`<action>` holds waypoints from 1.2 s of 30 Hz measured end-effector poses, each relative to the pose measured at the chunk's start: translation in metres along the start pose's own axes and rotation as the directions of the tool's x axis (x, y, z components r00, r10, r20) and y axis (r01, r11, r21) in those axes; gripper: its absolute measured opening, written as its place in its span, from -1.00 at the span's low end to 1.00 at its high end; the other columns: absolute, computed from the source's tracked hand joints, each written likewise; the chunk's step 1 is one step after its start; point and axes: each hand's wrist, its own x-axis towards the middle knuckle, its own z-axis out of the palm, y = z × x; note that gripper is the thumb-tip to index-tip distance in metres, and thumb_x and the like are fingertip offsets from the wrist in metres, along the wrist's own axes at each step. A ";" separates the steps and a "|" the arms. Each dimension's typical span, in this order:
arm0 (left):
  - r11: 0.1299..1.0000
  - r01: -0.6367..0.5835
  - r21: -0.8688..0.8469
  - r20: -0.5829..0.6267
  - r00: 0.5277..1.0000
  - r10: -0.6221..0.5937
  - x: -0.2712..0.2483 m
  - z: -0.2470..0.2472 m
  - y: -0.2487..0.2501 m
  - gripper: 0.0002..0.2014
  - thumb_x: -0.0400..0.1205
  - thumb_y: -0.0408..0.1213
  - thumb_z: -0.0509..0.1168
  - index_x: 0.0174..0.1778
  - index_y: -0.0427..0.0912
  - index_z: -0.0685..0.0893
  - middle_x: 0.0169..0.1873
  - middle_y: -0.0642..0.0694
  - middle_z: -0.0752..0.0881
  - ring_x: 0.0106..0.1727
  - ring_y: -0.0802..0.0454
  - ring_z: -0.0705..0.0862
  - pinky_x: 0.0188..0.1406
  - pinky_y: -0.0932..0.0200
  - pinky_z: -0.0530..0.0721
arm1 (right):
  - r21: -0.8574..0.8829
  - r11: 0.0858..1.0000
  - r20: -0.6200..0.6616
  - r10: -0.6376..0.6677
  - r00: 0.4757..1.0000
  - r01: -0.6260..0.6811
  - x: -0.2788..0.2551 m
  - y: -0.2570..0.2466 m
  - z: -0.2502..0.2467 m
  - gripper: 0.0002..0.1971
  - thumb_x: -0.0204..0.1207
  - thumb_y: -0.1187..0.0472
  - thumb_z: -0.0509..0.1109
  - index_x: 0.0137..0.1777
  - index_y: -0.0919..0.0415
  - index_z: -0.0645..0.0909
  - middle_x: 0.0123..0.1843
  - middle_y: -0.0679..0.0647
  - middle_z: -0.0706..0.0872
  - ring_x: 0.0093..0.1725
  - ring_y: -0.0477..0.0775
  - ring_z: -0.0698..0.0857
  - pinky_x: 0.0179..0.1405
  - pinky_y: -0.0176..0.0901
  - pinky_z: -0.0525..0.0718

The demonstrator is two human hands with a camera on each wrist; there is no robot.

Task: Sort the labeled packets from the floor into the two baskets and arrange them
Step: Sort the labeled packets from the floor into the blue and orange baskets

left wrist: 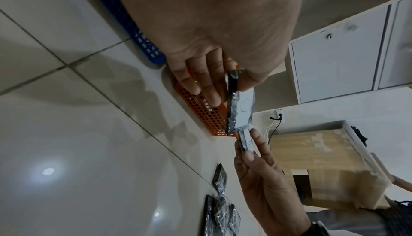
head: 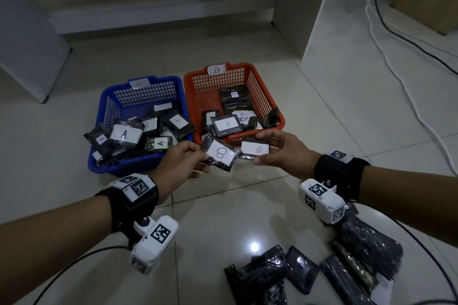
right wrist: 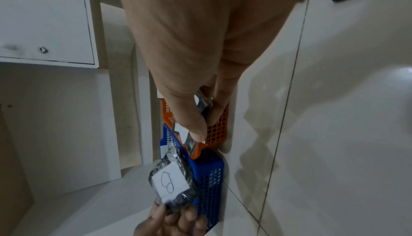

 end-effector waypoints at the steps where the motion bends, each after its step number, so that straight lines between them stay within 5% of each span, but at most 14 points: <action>1: 1.000 -0.004 0.000 -0.009 1.000 0.004 0.001 0.001 0.002 -0.95 0.67 -0.37 0.35 -0.02 -0.21 0.61 -0.32 -0.04 0.83 -0.21 -0.06 0.83 -0.16 0.01 0.70 | -0.029 1.000 0.005 -0.012 1.000 0.012 -0.001 -0.001 0.000 -0.40 0.22 0.58 0.67 0.27 0.31 0.61 0.22 0.16 0.80 0.22 0.14 0.80 0.15 0.08 0.81; 4: 0.999 -0.030 0.012 -0.058 0.998 0.030 0.005 0.005 0.005 -0.96 0.69 -0.36 0.32 0.00 -0.18 0.59 -0.32 -0.03 0.83 -0.25 -0.02 0.82 -0.33 0.14 0.67 | -0.050 0.999 -0.005 -0.019 1.000 0.019 0.000 0.000 0.000 -0.45 0.28 0.55 0.67 0.25 0.29 0.61 0.20 0.14 0.82 0.15 0.12 0.83 0.02 0.02 0.82; 8: 0.997 -0.080 0.011 -0.165 0.983 0.081 0.018 0.008 0.014 -0.90 0.75 -0.32 0.20 0.09 -0.14 0.61 -0.04 -0.17 0.79 -0.09 -0.09 0.77 -0.29 0.06 0.71 | -0.001 1.000 -0.087 0.015 0.996 -0.016 0.007 0.003 -0.003 -0.69 0.44 0.47 0.58 0.12 0.24 0.67 0.11 0.18 0.84 0.01 0.18 0.83 -0.11 0.03 0.81; 12: 0.993 -0.120 -0.010 -0.196 0.974 0.116 0.033 0.016 0.026 -0.81 0.79 -0.29 0.16 0.32 -0.07 0.47 -0.01 -0.21 0.77 -0.20 -0.13 0.79 -0.34 0.05 0.71 | -0.093 0.996 -0.237 -0.006 0.971 -0.016 0.019 -0.004 -0.013 -0.84 0.49 0.38 0.53 -0.02 0.15 0.70 0.01 0.22 0.83 -0.14 0.05 0.69 -0.38 -0.18 0.57; 17: 0.985 -0.156 0.077 -0.143 0.976 0.166 0.054 0.030 0.040 -0.65 0.68 -0.31 0.38 0.31 0.05 0.47 0.00 -0.06 0.74 -0.07 0.01 0.79 -0.14 0.04 0.79 | -0.110 0.992 -0.329 -0.089 0.940 0.056 0.036 -0.027 -0.028 -0.65 0.47 0.45 0.53 0.18 0.18 0.56 -0.04 0.25 0.78 -0.23 0.08 0.79 -0.40 -0.19 0.72; 20: 0.945 -0.226 0.237 -0.076 0.965 0.250 0.071 0.039 0.045 -0.65 0.66 -0.39 0.36 0.24 0.13 0.53 0.04 -0.01 0.71 0.05 0.06 0.72 -0.05 0.03 0.77 | -0.159 0.986 -0.312 -0.091 0.946 0.042 0.050 -0.041 -0.033 -0.52 0.50 0.52 0.41 0.33 0.08 0.50 -0.14 0.21 0.80 -0.21 0.18 0.83 -0.26 0.04 0.85; 23: 0.839 -0.333 0.431 -0.002 0.929 0.370 0.090 0.046 0.047 -0.70 0.69 -0.43 0.29 0.20 0.08 0.62 0.08 0.00 0.69 0.00 0.19 0.66 -0.13 0.30 0.63 | -0.206 0.979 -0.347 -0.081 0.934 0.008 0.067 -0.047 -0.037 -0.66 0.48 0.46 0.47 0.20 0.15 0.60 -0.11 0.27 0.81 -0.18 0.30 0.84 -0.14 0.29 0.85; 26: 0.734 -0.356 0.579 0.046 0.913 0.406 0.106 0.050 0.044 -0.75 0.72 -0.36 0.26 0.11 0.15 0.63 0.10 0.10 0.70 0.05 0.09 0.68 0.06 0.00 0.73 | -0.196 0.980 -0.406 -0.055 0.912 -0.028 0.079 -0.044 -0.038 -0.83 0.47 0.28 0.58 -0.03 0.18 0.65 -0.11 0.24 0.85 -0.24 0.19 0.86 -0.40 -0.02 0.80; 28: 0.656 -0.355 0.667 0.049 0.898 0.436 0.115 0.052 0.038 -0.77 0.71 -0.31 0.26 0.09 0.18 0.63 0.11 0.12 0.70 0.18 0.00 0.65 0.27 -0.23 0.62 | -0.213 0.977 -0.409 -0.063 0.910 -0.028 0.083 -0.039 -0.038 -0.83 0.48 0.25 0.59 -0.07 0.19 0.63 -0.16 0.21 0.86 -0.30 0.13 0.85 -0.58 -0.23 0.65; 30: 0.567 -0.329 0.755 0.053 0.893 0.447 0.118 0.053 0.034 -0.82 0.70 -0.19 0.30 0.17 0.17 0.65 0.17 0.08 0.67 0.29 -0.05 0.56 0.40 -0.23 0.44 | -0.240 0.971 -0.382 -0.081 0.920 -0.014 0.085 -0.034 -0.039 -0.81 0.48 0.27 0.60 -0.11 0.20 0.60 -0.19 0.22 0.86 -0.31 0.15 0.85 -0.65 -0.29 0.57; 33: 0.429 -0.330 0.841 0.137 0.897 0.421 0.120 0.052 0.030 -0.63 0.60 0.03 0.41 0.33 0.18 0.61 0.29 0.09 0.61 0.34 -0.04 0.47 0.36 -0.14 0.34 | -0.309 0.951 -0.380 -0.135 0.915 0.012 0.085 -0.028 -0.041 -0.81 0.49 0.28 0.60 -0.12 0.22 0.59 -0.28 0.15 0.83 -0.37 0.12 0.83 -0.69 -0.32 0.54; 36: 0.344 -0.356 0.869 0.178 0.874 0.453 0.121 0.054 0.030 -0.58 0.61 0.06 0.39 0.40 0.20 0.57 0.38 0.11 0.59 0.37 -0.02 0.44 0.36 -0.14 0.30 | -0.261 0.964 -0.388 -0.157 0.908 0.054 0.087 -0.028 -0.041 -0.82 0.51 0.30 0.59 -0.09 0.29 0.61 -0.32 0.16 0.82 -0.37 0.09 0.85 -0.58 -0.20 0.69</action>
